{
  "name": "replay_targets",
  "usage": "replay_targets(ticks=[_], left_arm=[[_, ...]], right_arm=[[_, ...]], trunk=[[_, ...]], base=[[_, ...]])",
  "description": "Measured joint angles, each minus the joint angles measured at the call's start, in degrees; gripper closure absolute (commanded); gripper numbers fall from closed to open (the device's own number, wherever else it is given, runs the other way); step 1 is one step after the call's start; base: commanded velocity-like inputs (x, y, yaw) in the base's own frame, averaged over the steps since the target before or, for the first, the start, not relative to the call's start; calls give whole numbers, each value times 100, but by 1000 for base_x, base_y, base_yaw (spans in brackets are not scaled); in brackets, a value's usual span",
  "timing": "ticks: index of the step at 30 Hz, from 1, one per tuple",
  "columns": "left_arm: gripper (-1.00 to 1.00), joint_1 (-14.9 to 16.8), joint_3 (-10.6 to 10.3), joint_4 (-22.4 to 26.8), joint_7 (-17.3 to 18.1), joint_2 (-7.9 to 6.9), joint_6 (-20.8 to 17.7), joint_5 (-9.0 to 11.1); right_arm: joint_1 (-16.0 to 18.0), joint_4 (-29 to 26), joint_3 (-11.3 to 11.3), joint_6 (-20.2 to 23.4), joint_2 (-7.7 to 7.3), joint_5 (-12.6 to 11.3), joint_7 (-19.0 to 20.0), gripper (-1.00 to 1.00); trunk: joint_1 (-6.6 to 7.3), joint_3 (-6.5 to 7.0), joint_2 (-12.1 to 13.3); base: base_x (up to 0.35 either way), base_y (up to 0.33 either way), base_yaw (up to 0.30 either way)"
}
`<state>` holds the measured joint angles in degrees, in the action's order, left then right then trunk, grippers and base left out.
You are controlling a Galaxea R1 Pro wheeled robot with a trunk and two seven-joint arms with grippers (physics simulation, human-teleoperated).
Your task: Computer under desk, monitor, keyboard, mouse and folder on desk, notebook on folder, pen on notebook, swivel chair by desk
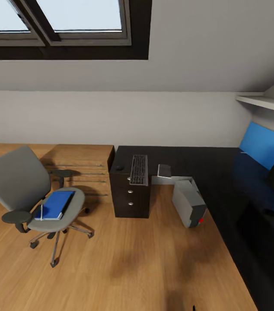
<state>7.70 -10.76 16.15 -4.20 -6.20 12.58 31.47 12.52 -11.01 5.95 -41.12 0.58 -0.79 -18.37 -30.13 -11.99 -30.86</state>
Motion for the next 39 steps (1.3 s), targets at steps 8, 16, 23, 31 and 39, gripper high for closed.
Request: replay_targets(ticks=[8, 16, 23, 31, 39], left_arm=[[-100, 0, 0, 0, 1, 0, 0, 0], [-100, 1, -6, -2, 2, 15, -1, -6], [-100, 1, -9, -1, 0, 27, 1, -9], [-100, 1, 14, 275, -4, 19, 38, 23], [-100, 1, 33, 483, -16, 25, 56, 45]], right_arm=[[0, -1, 11, -7, 174, -1, 0, -100], [-1, -2, 10, -3, 179, -2, -2, -100], [-1, 7, 25, 0, 249, -3, 115, -100], [0, 13, 25, 2, 255, -9, 139, -100], [162, -723, 20, 121, 387, -50, 235, -100]], trunk=[[0, 0, 0], [0, -1, 0], [-3, -1, 1], [-46, -36, -78], [-222, -179, -400]], base=[[294, 184, -12], [316, 64, -154], [152, 178, -86], [3, 71, -136], [0, 1, -3]])
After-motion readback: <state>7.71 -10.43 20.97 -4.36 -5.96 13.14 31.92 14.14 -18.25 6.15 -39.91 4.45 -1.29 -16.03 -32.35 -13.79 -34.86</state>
